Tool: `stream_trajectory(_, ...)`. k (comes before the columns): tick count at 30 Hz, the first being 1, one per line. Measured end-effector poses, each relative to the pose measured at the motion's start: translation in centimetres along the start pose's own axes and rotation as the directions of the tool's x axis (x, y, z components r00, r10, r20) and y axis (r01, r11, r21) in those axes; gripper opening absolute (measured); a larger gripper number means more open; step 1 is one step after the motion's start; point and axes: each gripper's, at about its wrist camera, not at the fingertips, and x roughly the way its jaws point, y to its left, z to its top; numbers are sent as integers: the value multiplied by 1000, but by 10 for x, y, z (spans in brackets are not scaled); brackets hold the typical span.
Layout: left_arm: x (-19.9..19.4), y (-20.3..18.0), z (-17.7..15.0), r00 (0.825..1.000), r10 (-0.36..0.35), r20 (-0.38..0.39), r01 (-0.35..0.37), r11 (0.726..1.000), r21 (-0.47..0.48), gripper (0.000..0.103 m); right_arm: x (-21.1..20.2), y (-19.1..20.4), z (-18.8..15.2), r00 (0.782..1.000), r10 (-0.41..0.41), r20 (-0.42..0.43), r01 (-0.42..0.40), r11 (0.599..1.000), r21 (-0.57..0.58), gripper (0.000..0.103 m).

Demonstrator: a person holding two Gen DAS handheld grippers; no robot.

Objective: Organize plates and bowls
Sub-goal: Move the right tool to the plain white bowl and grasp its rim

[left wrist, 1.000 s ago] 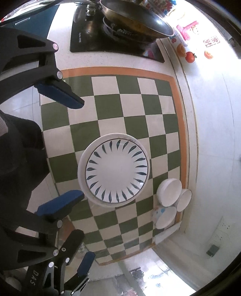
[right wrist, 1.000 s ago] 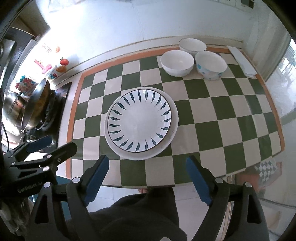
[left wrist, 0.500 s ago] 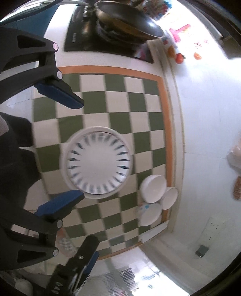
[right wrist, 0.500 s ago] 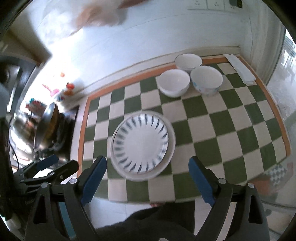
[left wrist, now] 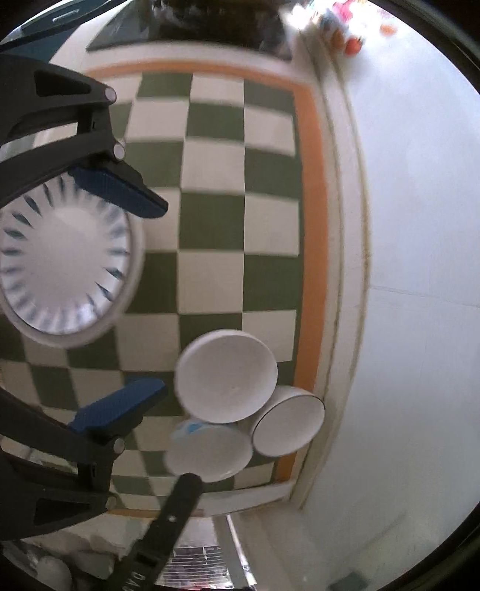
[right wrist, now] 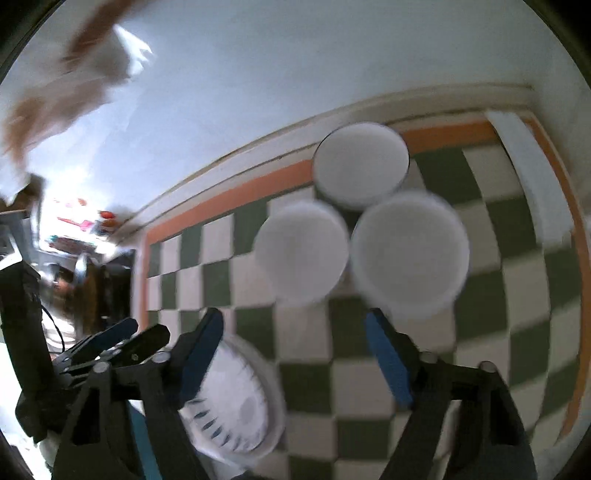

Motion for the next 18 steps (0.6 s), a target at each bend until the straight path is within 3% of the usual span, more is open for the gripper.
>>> stream_trajectory(1, 13, -2, 7, 1000, -7, -29, 6, 1000, -13, 66, 9, -4, 14, 1000, 5, -20, -5, 1000, -13, 69)
stream_trajectory(3, 39, -5, 19, 995, -24, -94, 21, 999, -35, 54, 29, -11, 43, 997, 2, -80, -4, 999, -36, 55)
stream_trajectory(4, 53, -7, 24, 992, -22, -125, 16, 999, -47, 45, 36, -13, 51, 995, -6, -99, 1, 999, -47, 54)
stream_trajectory(9, 91, -16, 30, 982, -23, -186, 12, 998, -64, 42, 73, -11, 79, 982, -44, -186, 20, 992, -128, 45)
stream_trajectory(18, 106, -15, 24, 976, -70, -205, 49, 993, -103, 28, 112, 2, 79, 948, -172, -267, 100, 960, -263, 30)
